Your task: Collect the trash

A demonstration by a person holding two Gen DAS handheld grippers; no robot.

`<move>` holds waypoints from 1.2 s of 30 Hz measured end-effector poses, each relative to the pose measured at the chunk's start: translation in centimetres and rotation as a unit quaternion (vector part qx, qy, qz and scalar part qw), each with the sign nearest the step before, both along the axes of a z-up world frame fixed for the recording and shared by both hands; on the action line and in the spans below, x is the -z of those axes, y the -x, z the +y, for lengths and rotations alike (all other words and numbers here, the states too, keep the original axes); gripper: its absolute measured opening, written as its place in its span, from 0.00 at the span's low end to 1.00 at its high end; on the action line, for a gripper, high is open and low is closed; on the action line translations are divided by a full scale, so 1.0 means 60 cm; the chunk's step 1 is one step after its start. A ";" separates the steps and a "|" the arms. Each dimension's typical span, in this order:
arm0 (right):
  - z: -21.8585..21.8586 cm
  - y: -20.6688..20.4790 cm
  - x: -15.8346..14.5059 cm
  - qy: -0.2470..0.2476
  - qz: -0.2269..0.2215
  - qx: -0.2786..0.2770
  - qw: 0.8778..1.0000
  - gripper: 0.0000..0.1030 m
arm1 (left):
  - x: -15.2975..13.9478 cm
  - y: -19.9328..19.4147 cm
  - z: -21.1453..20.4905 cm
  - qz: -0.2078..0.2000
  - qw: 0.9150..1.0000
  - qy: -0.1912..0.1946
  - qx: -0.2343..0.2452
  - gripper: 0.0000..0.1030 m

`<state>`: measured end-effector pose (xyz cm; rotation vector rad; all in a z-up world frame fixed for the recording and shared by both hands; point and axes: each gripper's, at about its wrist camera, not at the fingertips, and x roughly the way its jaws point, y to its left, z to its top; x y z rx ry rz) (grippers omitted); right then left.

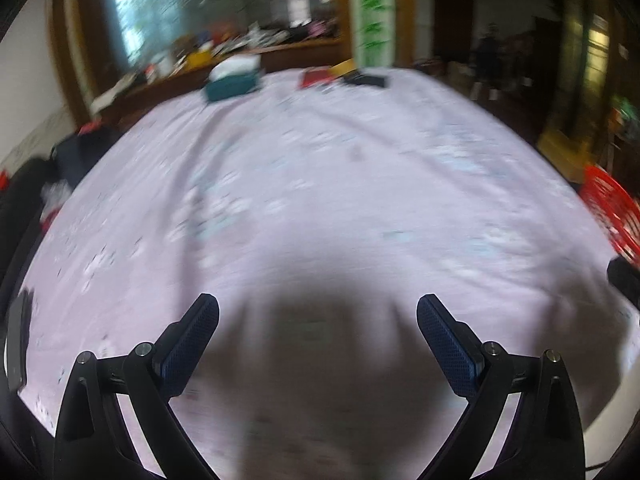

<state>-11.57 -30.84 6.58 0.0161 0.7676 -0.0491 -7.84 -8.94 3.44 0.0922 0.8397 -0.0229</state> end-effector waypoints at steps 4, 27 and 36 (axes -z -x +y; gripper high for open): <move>0.088 -0.077 0.027 -0.005 0.042 -0.065 0.997 1.00 | 0.008 -0.031 0.077 0.034 0.997 0.011 -0.062 0.96; 0.179 -0.240 0.111 -0.002 0.121 -0.010 0.993 1.00 | 0.049 -0.123 0.164 0.088 0.994 0.039 -0.043 1.00; 0.178 -0.240 0.110 -0.002 0.121 -0.010 0.993 1.00 | 0.050 -0.132 0.164 0.084 0.995 0.041 -0.045 1.00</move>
